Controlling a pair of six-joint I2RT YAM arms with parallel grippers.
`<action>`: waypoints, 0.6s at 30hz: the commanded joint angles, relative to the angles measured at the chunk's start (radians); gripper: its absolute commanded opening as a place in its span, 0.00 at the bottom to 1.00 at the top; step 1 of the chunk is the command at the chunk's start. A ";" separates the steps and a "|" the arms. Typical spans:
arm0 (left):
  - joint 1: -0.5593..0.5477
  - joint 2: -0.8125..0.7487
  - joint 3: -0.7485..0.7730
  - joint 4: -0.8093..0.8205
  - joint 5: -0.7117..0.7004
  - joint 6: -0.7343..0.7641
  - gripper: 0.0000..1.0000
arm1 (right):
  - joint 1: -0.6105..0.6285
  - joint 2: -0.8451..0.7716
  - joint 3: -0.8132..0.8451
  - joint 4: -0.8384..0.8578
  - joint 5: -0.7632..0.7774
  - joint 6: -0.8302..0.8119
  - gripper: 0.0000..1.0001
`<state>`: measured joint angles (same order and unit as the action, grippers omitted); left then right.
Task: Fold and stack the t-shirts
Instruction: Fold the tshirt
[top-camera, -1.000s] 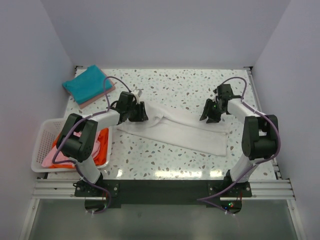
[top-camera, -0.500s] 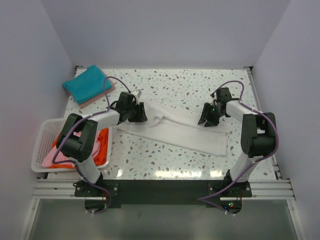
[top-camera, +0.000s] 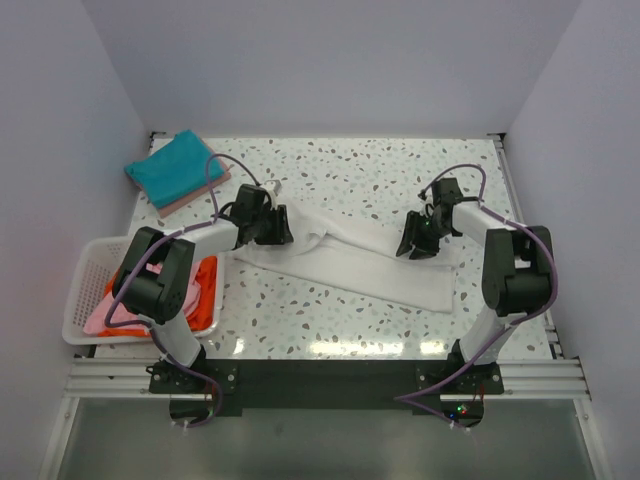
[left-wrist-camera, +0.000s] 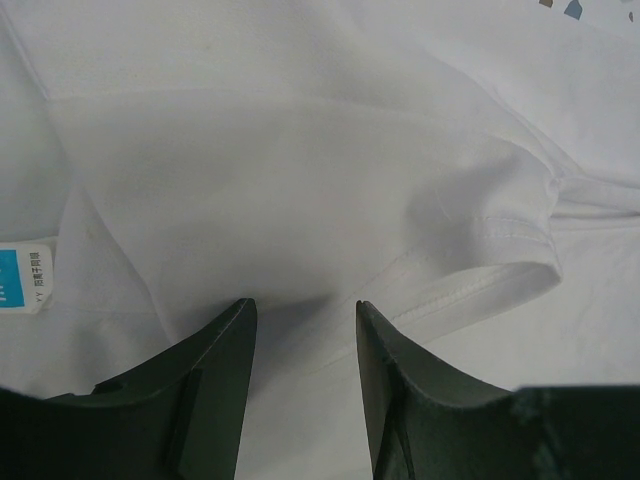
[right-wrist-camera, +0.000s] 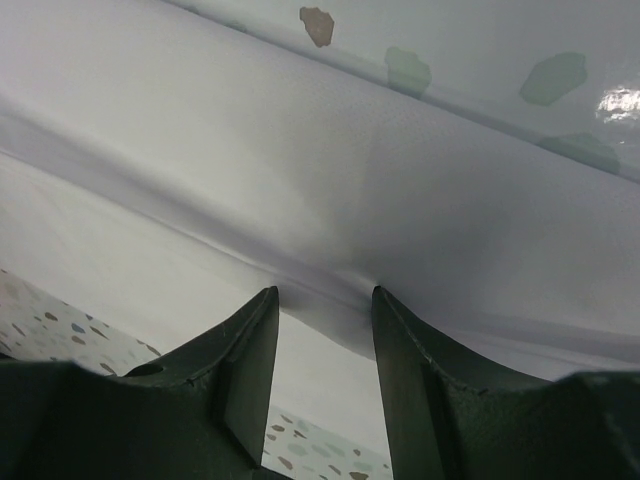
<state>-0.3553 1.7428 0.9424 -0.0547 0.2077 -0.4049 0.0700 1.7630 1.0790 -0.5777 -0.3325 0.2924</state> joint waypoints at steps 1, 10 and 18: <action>0.007 -0.019 -0.010 0.010 -0.005 0.017 0.50 | 0.001 -0.063 -0.014 -0.053 -0.002 -0.029 0.46; 0.007 -0.012 -0.010 0.013 -0.002 0.017 0.50 | 0.005 -0.099 -0.039 -0.086 0.032 -0.035 0.46; 0.009 -0.014 -0.017 0.018 -0.005 0.008 0.50 | 0.005 -0.134 -0.047 -0.123 0.056 -0.029 0.45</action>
<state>-0.3546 1.7428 0.9340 -0.0544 0.2077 -0.4049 0.0719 1.6806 1.0382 -0.6651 -0.3000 0.2691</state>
